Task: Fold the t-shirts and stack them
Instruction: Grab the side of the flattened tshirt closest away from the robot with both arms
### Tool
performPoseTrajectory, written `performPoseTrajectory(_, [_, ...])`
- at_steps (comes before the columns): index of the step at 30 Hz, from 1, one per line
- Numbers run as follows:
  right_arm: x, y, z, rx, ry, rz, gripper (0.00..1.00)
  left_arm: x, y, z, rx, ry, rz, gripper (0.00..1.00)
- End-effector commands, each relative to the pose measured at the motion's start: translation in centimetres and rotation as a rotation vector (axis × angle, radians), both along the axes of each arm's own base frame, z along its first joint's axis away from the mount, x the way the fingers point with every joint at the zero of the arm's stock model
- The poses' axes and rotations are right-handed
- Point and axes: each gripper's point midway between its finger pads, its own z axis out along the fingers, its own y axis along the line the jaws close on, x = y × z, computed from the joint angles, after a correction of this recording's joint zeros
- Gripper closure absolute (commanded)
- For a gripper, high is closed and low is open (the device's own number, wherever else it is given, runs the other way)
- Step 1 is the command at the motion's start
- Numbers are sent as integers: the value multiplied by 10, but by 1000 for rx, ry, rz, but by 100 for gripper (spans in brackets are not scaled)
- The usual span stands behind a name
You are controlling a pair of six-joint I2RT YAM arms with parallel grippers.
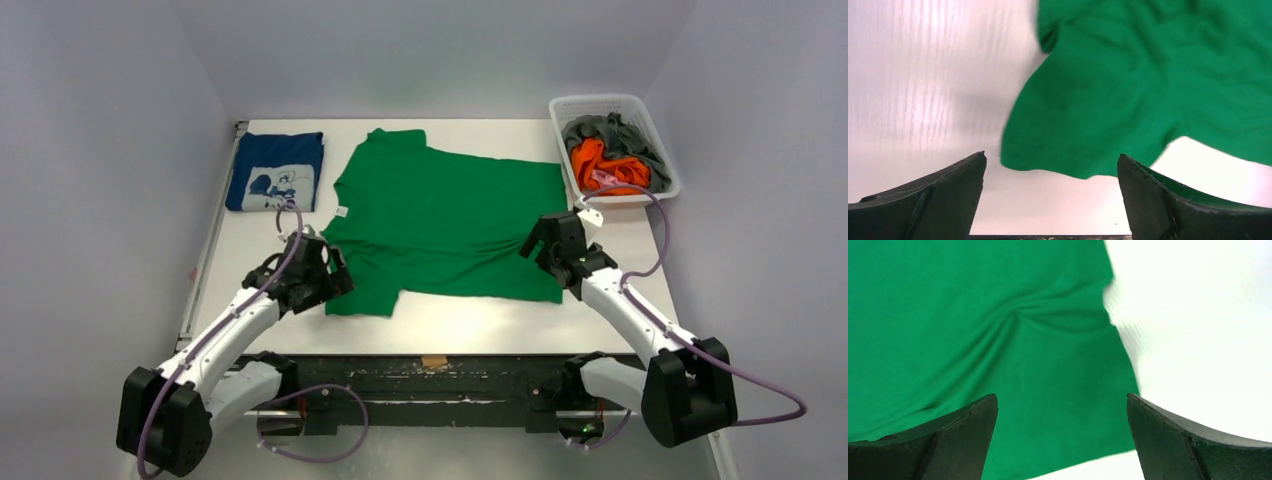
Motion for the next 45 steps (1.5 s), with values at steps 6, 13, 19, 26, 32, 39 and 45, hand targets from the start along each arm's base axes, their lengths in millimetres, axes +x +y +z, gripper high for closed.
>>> performPoseTrajectory(6, [-19,-22,-9,-28,3,-131,2,-1,12,-36,61,95,91,12])
performPoseTrajectory(13, [-21,-27,-9,-46,3,-154,3,-15,10,-55,94,247,98,46])
performPoseTrajectory(19, [-21,-29,-10,-57,13,-165,3,-15,-6,-53,30,235,39,97])
performPoseTrajectory(26, [-34,-38,-15,-86,68,-205,3,-23,-8,-51,29,228,-1,100])
performPoseTrajectory(32, [-61,-49,-34,-93,133,-252,5,-55,6,-47,30,215,17,100])
performPoseTrajectory(39, [-58,-24,-56,18,150,-165,31,-73,7,-37,-23,157,8,100])
performPoseTrajectory(45, [-79,-8,-80,82,281,-111,50,-77,1,-34,-80,136,12,100])
